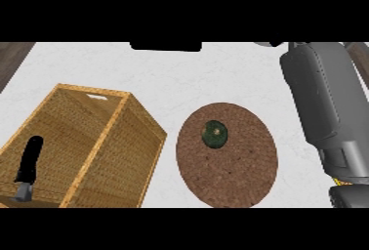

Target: Pick the can from the placemat and place it in the tiered shelf

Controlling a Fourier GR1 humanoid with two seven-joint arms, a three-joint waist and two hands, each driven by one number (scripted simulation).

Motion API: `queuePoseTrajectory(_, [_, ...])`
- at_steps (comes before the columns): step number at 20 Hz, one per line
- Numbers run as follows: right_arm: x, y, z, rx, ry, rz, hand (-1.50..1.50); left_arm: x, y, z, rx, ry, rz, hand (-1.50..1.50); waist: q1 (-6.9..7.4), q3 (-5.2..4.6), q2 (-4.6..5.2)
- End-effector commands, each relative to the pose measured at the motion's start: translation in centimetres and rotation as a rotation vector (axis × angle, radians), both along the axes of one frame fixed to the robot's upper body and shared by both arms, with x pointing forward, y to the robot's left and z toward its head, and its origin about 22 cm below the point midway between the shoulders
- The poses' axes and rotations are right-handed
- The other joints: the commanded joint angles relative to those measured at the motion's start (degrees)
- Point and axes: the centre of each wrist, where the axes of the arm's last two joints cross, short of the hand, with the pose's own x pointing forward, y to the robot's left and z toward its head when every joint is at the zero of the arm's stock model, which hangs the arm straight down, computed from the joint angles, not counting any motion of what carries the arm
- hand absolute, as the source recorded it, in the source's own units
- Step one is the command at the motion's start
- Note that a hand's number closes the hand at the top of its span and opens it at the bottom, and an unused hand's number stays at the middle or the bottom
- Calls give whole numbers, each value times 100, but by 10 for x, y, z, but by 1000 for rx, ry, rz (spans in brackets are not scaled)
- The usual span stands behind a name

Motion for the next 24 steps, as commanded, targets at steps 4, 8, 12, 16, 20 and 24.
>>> queuePoseTrajectory(4, [-4,41,70,78,-247,-166,150,-1,-4,-13,-13,32,-31,0,-132,-26,-21])
queuePoseTrajectory(8, [-7,37,100,49,-304,-192,150,-14,12,-9,-7,25,-32,0,-87,-21,-44])
queuePoseTrajectory(12, [-3,35,117,-45,-339,-214,150,-5,6,-18,-2,22,-27,0,-130,-24,-8])
queuePoseTrajectory(16, [-2,37,131,-146,-304,-294,150,0,12,-1,3,22,-26,0,-138,-23,-23])
queuePoseTrajectory(20, [2,-10,155,-170,-215,-352,150,-18,23,-10,-11,13,-15,0,-94,-23,-28])
queuePoseTrajectory(24, [8,-3,152,-181,-177,-363,150,-8,13,-1,-11,24,-34,0,-102,-18,-23])
